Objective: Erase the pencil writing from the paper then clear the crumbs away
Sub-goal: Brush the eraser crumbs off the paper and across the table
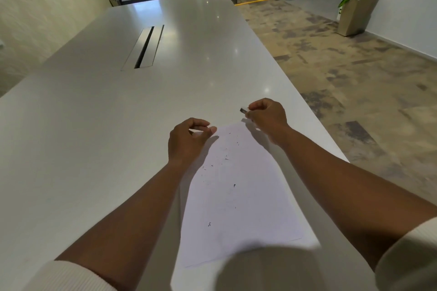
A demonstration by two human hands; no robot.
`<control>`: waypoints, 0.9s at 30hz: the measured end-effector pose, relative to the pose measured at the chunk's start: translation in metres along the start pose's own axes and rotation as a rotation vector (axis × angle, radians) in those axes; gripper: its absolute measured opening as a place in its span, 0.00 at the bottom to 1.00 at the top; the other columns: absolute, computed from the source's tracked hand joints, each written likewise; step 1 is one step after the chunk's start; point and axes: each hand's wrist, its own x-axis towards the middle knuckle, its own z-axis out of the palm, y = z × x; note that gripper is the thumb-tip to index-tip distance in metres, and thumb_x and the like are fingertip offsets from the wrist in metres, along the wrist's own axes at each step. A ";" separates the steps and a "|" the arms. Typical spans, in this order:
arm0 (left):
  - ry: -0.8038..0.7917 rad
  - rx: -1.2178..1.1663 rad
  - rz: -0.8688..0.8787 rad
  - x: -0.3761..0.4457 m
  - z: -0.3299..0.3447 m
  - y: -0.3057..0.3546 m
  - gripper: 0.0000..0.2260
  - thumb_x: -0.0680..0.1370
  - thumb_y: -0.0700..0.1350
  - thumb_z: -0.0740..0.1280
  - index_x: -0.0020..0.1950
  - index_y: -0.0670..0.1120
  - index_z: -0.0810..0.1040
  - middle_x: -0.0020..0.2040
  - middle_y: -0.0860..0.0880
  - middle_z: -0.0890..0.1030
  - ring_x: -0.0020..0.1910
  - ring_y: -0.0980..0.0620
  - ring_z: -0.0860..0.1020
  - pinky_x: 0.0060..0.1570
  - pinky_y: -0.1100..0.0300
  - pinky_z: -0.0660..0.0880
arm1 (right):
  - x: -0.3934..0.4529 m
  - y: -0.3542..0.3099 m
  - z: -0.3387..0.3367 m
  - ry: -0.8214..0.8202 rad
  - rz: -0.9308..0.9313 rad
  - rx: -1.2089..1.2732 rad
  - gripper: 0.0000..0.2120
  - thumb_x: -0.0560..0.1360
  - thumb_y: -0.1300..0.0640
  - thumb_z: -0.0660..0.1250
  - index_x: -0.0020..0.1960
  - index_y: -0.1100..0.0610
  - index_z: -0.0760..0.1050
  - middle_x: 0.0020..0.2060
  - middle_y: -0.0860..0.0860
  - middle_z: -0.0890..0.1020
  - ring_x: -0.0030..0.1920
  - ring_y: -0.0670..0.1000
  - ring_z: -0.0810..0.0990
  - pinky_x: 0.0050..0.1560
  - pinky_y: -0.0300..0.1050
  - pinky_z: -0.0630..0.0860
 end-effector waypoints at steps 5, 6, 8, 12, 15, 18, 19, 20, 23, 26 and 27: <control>0.007 0.125 0.023 -0.002 -0.003 -0.016 0.08 0.77 0.59 0.73 0.41 0.57 0.83 0.38 0.60 0.83 0.39 0.62 0.80 0.38 0.63 0.71 | 0.019 0.001 -0.006 0.166 -0.060 -0.191 0.05 0.71 0.59 0.67 0.46 0.54 0.81 0.41 0.44 0.81 0.46 0.48 0.81 0.46 0.42 0.78; 0.006 0.149 0.037 -0.002 -0.003 -0.019 0.09 0.78 0.58 0.73 0.41 0.57 0.82 0.38 0.60 0.82 0.40 0.61 0.80 0.38 0.63 0.72 | 0.022 0.001 -0.006 0.184 -0.070 -0.219 0.06 0.71 0.59 0.67 0.47 0.54 0.81 0.42 0.45 0.81 0.46 0.47 0.80 0.44 0.39 0.75; 0.002 0.196 0.101 -0.004 -0.002 -0.021 0.09 0.79 0.56 0.71 0.40 0.57 0.81 0.38 0.61 0.82 0.42 0.61 0.80 0.39 0.63 0.72 | 0.027 0.002 -0.007 0.214 -0.091 -0.273 0.08 0.71 0.59 0.66 0.48 0.55 0.82 0.45 0.48 0.83 0.47 0.48 0.80 0.43 0.34 0.70; -0.005 0.224 0.173 -0.006 0.000 -0.024 0.08 0.81 0.51 0.70 0.42 0.54 0.84 0.40 0.60 0.82 0.43 0.58 0.79 0.44 0.61 0.72 | 0.037 0.005 -0.006 0.246 -0.098 -0.331 0.08 0.72 0.59 0.66 0.48 0.55 0.82 0.46 0.51 0.84 0.48 0.50 0.81 0.44 0.35 0.69; -0.009 0.236 0.205 -0.006 0.000 -0.024 0.16 0.81 0.49 0.68 0.33 0.57 0.74 0.30 0.61 0.74 0.35 0.60 0.74 0.38 0.62 0.67 | 0.042 0.011 -0.007 0.261 -0.112 -0.359 0.06 0.74 0.57 0.68 0.48 0.57 0.83 0.46 0.52 0.84 0.47 0.51 0.82 0.43 0.35 0.68; -0.003 0.276 0.260 -0.006 -0.001 -0.023 0.18 0.81 0.47 0.65 0.32 0.50 0.66 0.29 0.54 0.68 0.31 0.54 0.67 0.32 0.60 0.63 | 0.043 0.016 -0.008 0.263 -0.129 -0.439 0.08 0.76 0.55 0.68 0.47 0.59 0.83 0.45 0.54 0.84 0.47 0.53 0.82 0.44 0.36 0.69; -0.001 0.290 0.279 -0.006 -0.001 -0.022 0.18 0.81 0.47 0.65 0.33 0.48 0.65 0.30 0.51 0.66 0.31 0.53 0.65 0.32 0.58 0.62 | 0.043 0.017 -0.008 0.258 -0.135 -0.464 0.09 0.76 0.55 0.68 0.46 0.60 0.83 0.45 0.54 0.84 0.47 0.54 0.82 0.45 0.37 0.71; 0.001 0.304 0.290 -0.006 -0.001 -0.023 0.17 0.81 0.46 0.64 0.34 0.46 0.65 0.30 0.49 0.65 0.31 0.52 0.63 0.32 0.57 0.62 | 0.044 0.018 -0.007 0.251 -0.143 -0.492 0.10 0.77 0.56 0.67 0.45 0.61 0.83 0.45 0.55 0.84 0.47 0.55 0.82 0.46 0.39 0.74; 0.000 0.323 0.302 -0.007 -0.001 -0.025 0.16 0.81 0.45 0.63 0.35 0.45 0.64 0.30 0.49 0.64 0.32 0.51 0.63 0.32 0.58 0.61 | 0.042 0.020 -0.008 0.223 -0.157 -0.584 0.10 0.76 0.59 0.66 0.43 0.64 0.83 0.45 0.58 0.84 0.47 0.56 0.82 0.49 0.45 0.79; 0.000 0.313 0.309 -0.007 -0.001 -0.025 0.15 0.81 0.44 0.63 0.35 0.45 0.64 0.31 0.48 0.64 0.32 0.51 0.62 0.31 0.58 0.60 | 0.042 0.021 -0.007 0.212 -0.159 -0.620 0.09 0.75 0.61 0.66 0.44 0.64 0.83 0.47 0.59 0.83 0.48 0.57 0.81 0.49 0.45 0.78; 0.002 0.311 0.312 -0.007 -0.001 -0.025 0.15 0.81 0.44 0.63 0.36 0.45 0.64 0.31 0.48 0.64 0.32 0.51 0.62 0.31 0.58 0.60 | 0.042 0.021 -0.007 0.210 -0.158 -0.626 0.09 0.75 0.61 0.65 0.44 0.64 0.83 0.47 0.59 0.83 0.49 0.57 0.81 0.49 0.45 0.78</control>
